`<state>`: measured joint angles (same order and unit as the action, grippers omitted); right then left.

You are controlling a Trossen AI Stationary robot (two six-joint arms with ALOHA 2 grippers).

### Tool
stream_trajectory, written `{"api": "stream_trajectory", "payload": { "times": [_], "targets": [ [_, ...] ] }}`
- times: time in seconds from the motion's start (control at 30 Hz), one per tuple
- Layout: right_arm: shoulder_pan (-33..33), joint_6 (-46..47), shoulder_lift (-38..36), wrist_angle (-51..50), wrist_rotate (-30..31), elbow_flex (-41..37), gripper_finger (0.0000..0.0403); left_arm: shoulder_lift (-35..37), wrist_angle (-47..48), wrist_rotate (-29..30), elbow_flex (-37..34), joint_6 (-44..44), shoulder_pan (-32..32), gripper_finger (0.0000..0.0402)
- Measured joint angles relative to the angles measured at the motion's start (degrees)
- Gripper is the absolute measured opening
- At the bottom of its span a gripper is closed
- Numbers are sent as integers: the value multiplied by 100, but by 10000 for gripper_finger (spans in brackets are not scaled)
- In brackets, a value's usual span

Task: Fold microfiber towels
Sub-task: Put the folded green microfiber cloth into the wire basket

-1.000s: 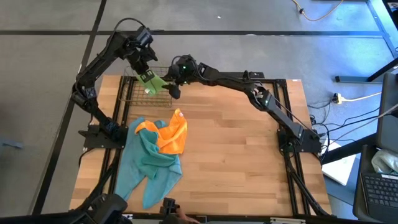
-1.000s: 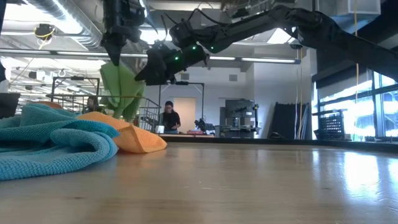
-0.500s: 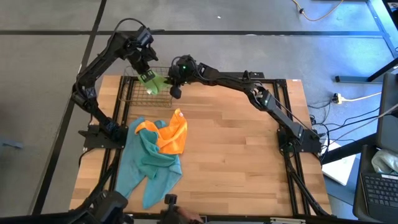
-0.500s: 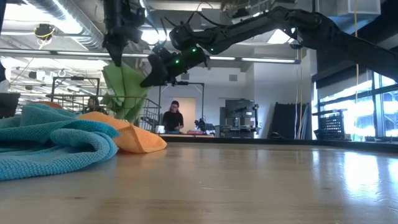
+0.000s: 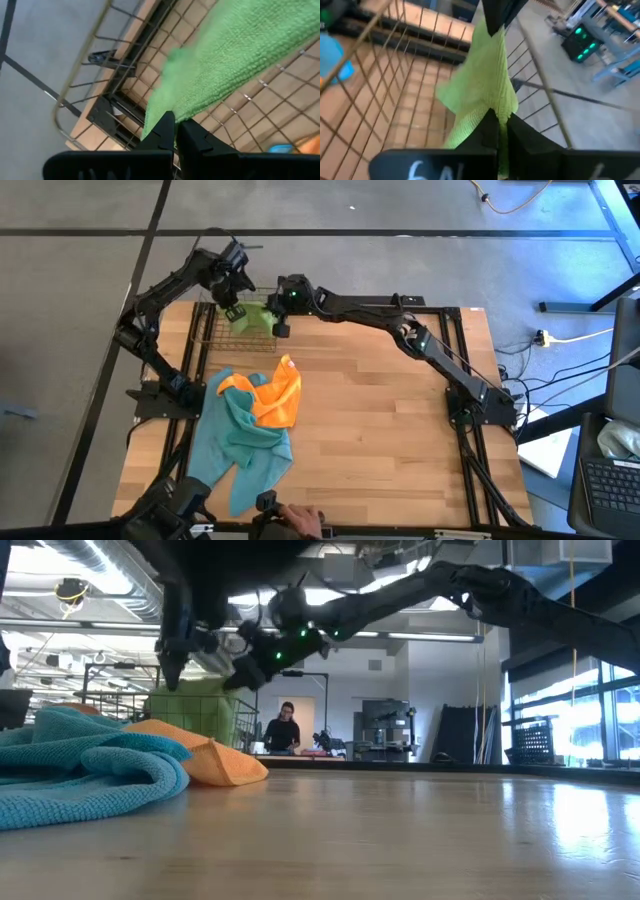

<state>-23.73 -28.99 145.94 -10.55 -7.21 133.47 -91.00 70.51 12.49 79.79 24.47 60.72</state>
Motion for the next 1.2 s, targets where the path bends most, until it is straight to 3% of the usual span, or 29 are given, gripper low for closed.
{"api": "stream_trajectory", "payload": {
  "times": [0.2,0.43,0.57,0.7,0.9,1.2],
  "targets": [
    [-2,-8,113,276,35,0,12,0,-379,572,-225,334,-1,0],
    [-94,-434,133,835,869,0,11,6,-1134,1153,-199,-14,-29,0],
    [24,-572,133,768,686,0,10,7,-889,1059,-203,-618,-36,0],
    [186,8,133,350,176,0,12,7,-675,864,-216,-1200,-40,0],
    [262,30,133,244,281,4,15,7,-905,696,-422,-1546,64,0],
    [-126,-228,130,373,242,138,15,11,-640,441,-393,-1846,26,0]
  ]
}}
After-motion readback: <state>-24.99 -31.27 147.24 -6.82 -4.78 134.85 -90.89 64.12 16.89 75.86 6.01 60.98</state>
